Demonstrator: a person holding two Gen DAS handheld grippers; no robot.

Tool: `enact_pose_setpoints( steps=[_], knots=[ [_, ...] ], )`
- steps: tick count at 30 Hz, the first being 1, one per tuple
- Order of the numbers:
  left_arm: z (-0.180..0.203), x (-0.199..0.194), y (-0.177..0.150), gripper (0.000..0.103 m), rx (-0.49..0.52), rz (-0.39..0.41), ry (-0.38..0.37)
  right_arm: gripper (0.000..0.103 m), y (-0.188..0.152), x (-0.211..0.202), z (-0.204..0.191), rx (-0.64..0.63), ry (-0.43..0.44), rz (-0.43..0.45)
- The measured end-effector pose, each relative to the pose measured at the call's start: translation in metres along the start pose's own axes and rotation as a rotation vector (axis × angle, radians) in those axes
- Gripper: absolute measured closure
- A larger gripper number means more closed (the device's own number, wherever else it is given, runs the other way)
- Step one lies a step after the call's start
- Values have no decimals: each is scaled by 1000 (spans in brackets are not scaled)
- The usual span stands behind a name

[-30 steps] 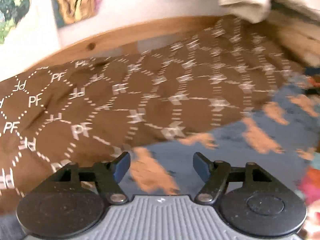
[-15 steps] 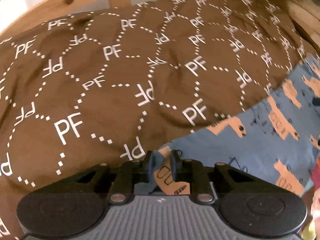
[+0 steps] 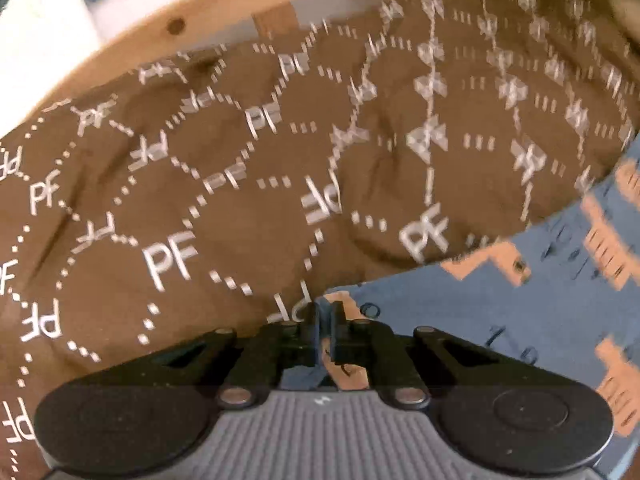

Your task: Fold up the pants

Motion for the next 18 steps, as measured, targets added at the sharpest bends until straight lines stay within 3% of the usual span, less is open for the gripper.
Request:
enact_pose_setpoints(
  steps=[5,11,12,14,16,18],
  knots=[
    [5,-15,4,90,-27,41,21,12,1,-23,5,58,-2,67],
    [40,-61,15,81,39,191,36,7,-6,-83,46,244,-163,203],
    [51,-66,21,78,43,212,15,7,-9,-93,54,274,-193,224],
    [76,-80,29,59,47,262,-68,7,-14,-107,70,317,-229,249],
    [105,-90,34,56,94,284,-152,9,-20,-113,85,352,-239,246],
    [136,-98,38,56,191,294,-225,21,-26,-116,101,418,-231,242]
  ],
)
Point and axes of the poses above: each gripper's, at about its wrist camera, not at the fingertips, and x roughly the way its jaws point, z to its right, y to its top, the point moved 9 cm from there along x, roughly the way its jaws point, and after that the axes turned 7 degrees about y, right-handed, at the moved point
